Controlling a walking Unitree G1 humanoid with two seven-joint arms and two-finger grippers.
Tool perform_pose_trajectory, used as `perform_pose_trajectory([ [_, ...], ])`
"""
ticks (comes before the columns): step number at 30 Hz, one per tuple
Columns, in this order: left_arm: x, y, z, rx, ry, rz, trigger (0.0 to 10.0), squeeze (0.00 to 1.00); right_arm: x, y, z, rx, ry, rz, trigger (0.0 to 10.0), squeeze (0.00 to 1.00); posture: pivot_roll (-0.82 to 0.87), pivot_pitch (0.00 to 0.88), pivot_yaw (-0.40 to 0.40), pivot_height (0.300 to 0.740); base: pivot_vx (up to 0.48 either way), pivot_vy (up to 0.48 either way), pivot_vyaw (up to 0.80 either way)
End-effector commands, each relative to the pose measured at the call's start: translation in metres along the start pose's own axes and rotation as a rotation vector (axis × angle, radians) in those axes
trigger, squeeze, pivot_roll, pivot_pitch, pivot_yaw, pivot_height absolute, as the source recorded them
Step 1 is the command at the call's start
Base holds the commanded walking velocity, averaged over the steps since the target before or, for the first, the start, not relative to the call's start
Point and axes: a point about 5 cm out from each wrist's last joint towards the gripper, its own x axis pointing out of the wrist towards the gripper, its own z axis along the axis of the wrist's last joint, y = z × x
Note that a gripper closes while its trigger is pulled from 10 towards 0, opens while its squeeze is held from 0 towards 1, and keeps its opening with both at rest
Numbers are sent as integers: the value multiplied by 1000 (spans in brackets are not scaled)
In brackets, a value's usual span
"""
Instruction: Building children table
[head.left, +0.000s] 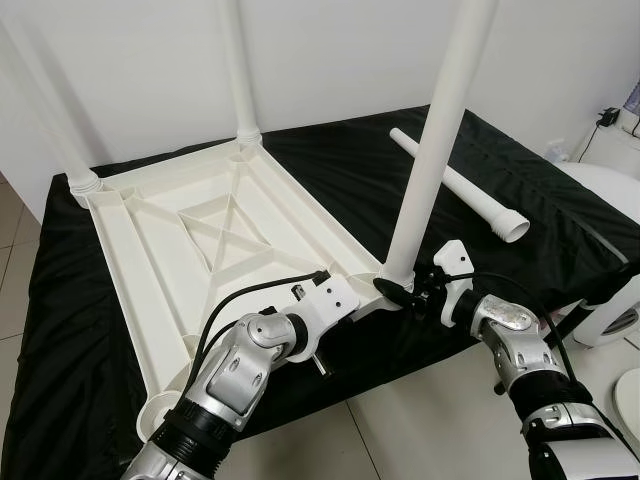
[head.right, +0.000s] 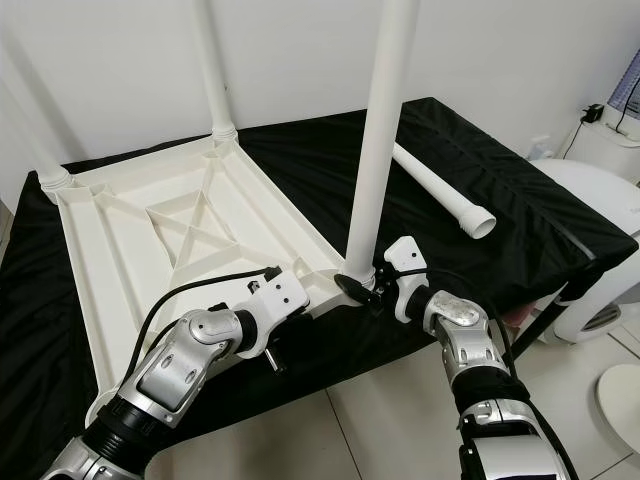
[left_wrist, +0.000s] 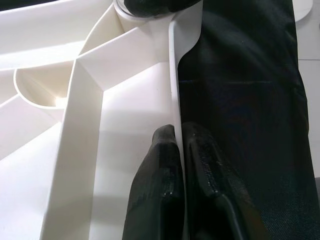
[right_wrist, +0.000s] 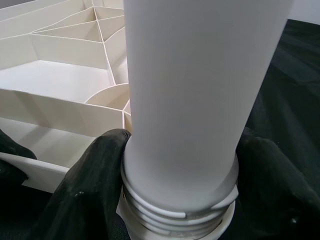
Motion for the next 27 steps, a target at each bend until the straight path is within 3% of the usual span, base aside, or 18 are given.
perform_pose_trajectory([
  [1, 1, 0, 6, 20, -15, 17, 10000, 0, 2, 2, 2, -11, -10, 34, 0, 0, -118, 49, 65, 740, 0, 0, 0],
  [4, 0, 0, 6, 20, -15, 17, 10000, 0, 2, 2, 1, -4, -12, 45, 0, 0, -117, 49, 65, 740, 0, 0, 0],
  [5, 0, 0, 6, 21, -15, 17, 10000, 0, 2, 2, 0, -3, -12, 46, 1098, 0, -118, 51, 66, 740, 0, 0, 0],
  [8, 0, 0, 6, 21, -14, 17, 10000, 0, 2, 2, 0, -2, -12, 46, 1098, 0, -118, 50, 66, 740, 0, 0, 0],
  [9, 0, 0, 5, 21, -14, 16, 10000, 0, 2, 2, -1, -7, -16, 35, 10000, 0, -117, 52, 66, 740, 0, 0, 0],
  [18, 0, 0, 5, 19, -13, 17, 10000, 0, 6, 6, -2, 61, -62, -34, 10000, 0, -116, 53, 62, 740, 0, 0, 0],
  [27, 1, -1, 5, 21, -16, 13, 10000, 0, 17, 24, 0, 143, -135, -183, 10000, 0, -123, 44, 60, 740, 0, 0, 0],
])
